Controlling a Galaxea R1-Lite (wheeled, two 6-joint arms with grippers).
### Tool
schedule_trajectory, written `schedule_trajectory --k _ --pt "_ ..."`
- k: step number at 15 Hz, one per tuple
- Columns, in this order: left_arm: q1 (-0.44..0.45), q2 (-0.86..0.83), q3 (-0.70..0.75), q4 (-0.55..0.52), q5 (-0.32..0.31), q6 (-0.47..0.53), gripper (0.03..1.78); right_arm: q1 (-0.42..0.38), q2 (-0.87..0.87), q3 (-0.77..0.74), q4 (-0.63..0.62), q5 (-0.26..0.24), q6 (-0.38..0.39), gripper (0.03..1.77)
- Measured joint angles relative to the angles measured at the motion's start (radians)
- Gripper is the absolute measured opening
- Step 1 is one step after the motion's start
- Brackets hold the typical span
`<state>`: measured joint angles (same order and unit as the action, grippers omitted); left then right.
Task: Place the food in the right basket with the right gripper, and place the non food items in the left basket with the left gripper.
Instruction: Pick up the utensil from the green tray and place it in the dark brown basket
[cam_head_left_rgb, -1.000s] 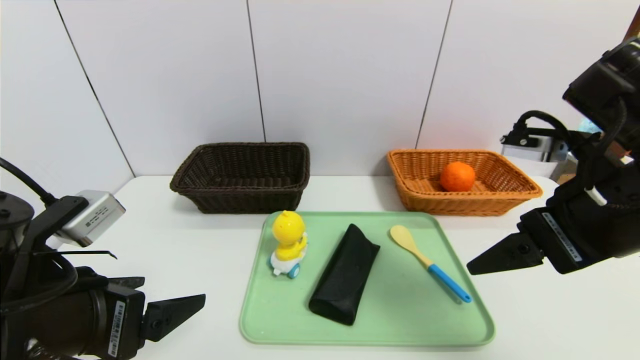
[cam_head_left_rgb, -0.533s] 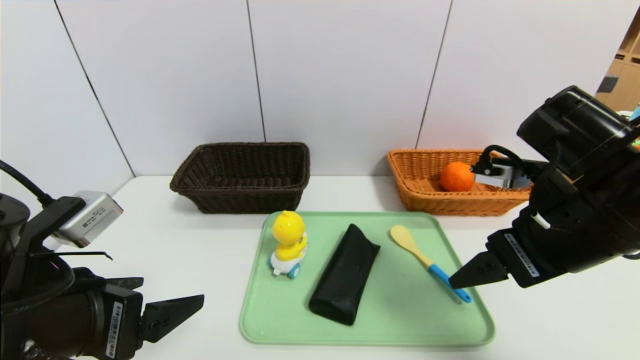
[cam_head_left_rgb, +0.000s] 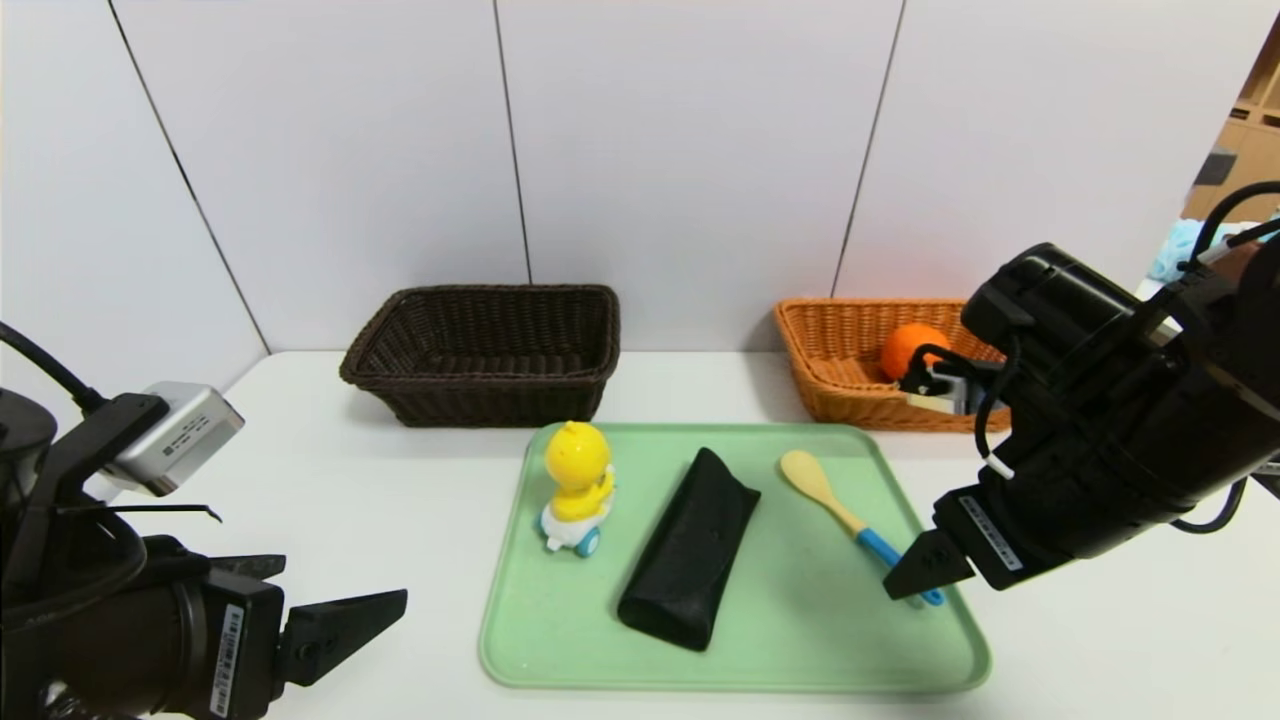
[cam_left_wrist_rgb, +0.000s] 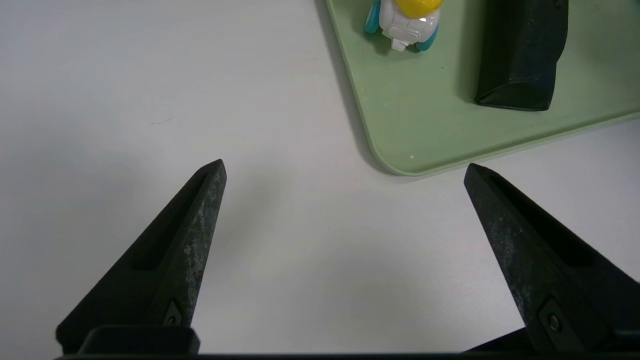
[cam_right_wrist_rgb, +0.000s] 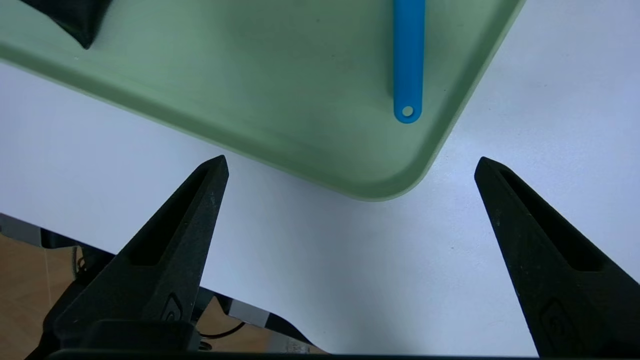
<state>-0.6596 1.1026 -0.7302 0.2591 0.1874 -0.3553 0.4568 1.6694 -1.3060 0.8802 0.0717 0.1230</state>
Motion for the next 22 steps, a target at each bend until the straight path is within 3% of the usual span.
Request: schedule_trajectory --k 5,10,22 --pt "0.0 0.0 0.0 0.0 0.0 0.0 1.69 -0.029 0.053 -0.002 -0.01 -0.008 -0.063 1.69" --pt "0.0 -0.002 0.0 0.0 0.0 0.001 1.69 -0.031 0.067 0.0 -0.119 -0.002 -0.078 1.69" --pt "0.0 -0.007 0.001 0.0 -0.001 0.0 1.69 -0.048 0.147 0.004 -0.209 -0.01 -0.157 1.69"
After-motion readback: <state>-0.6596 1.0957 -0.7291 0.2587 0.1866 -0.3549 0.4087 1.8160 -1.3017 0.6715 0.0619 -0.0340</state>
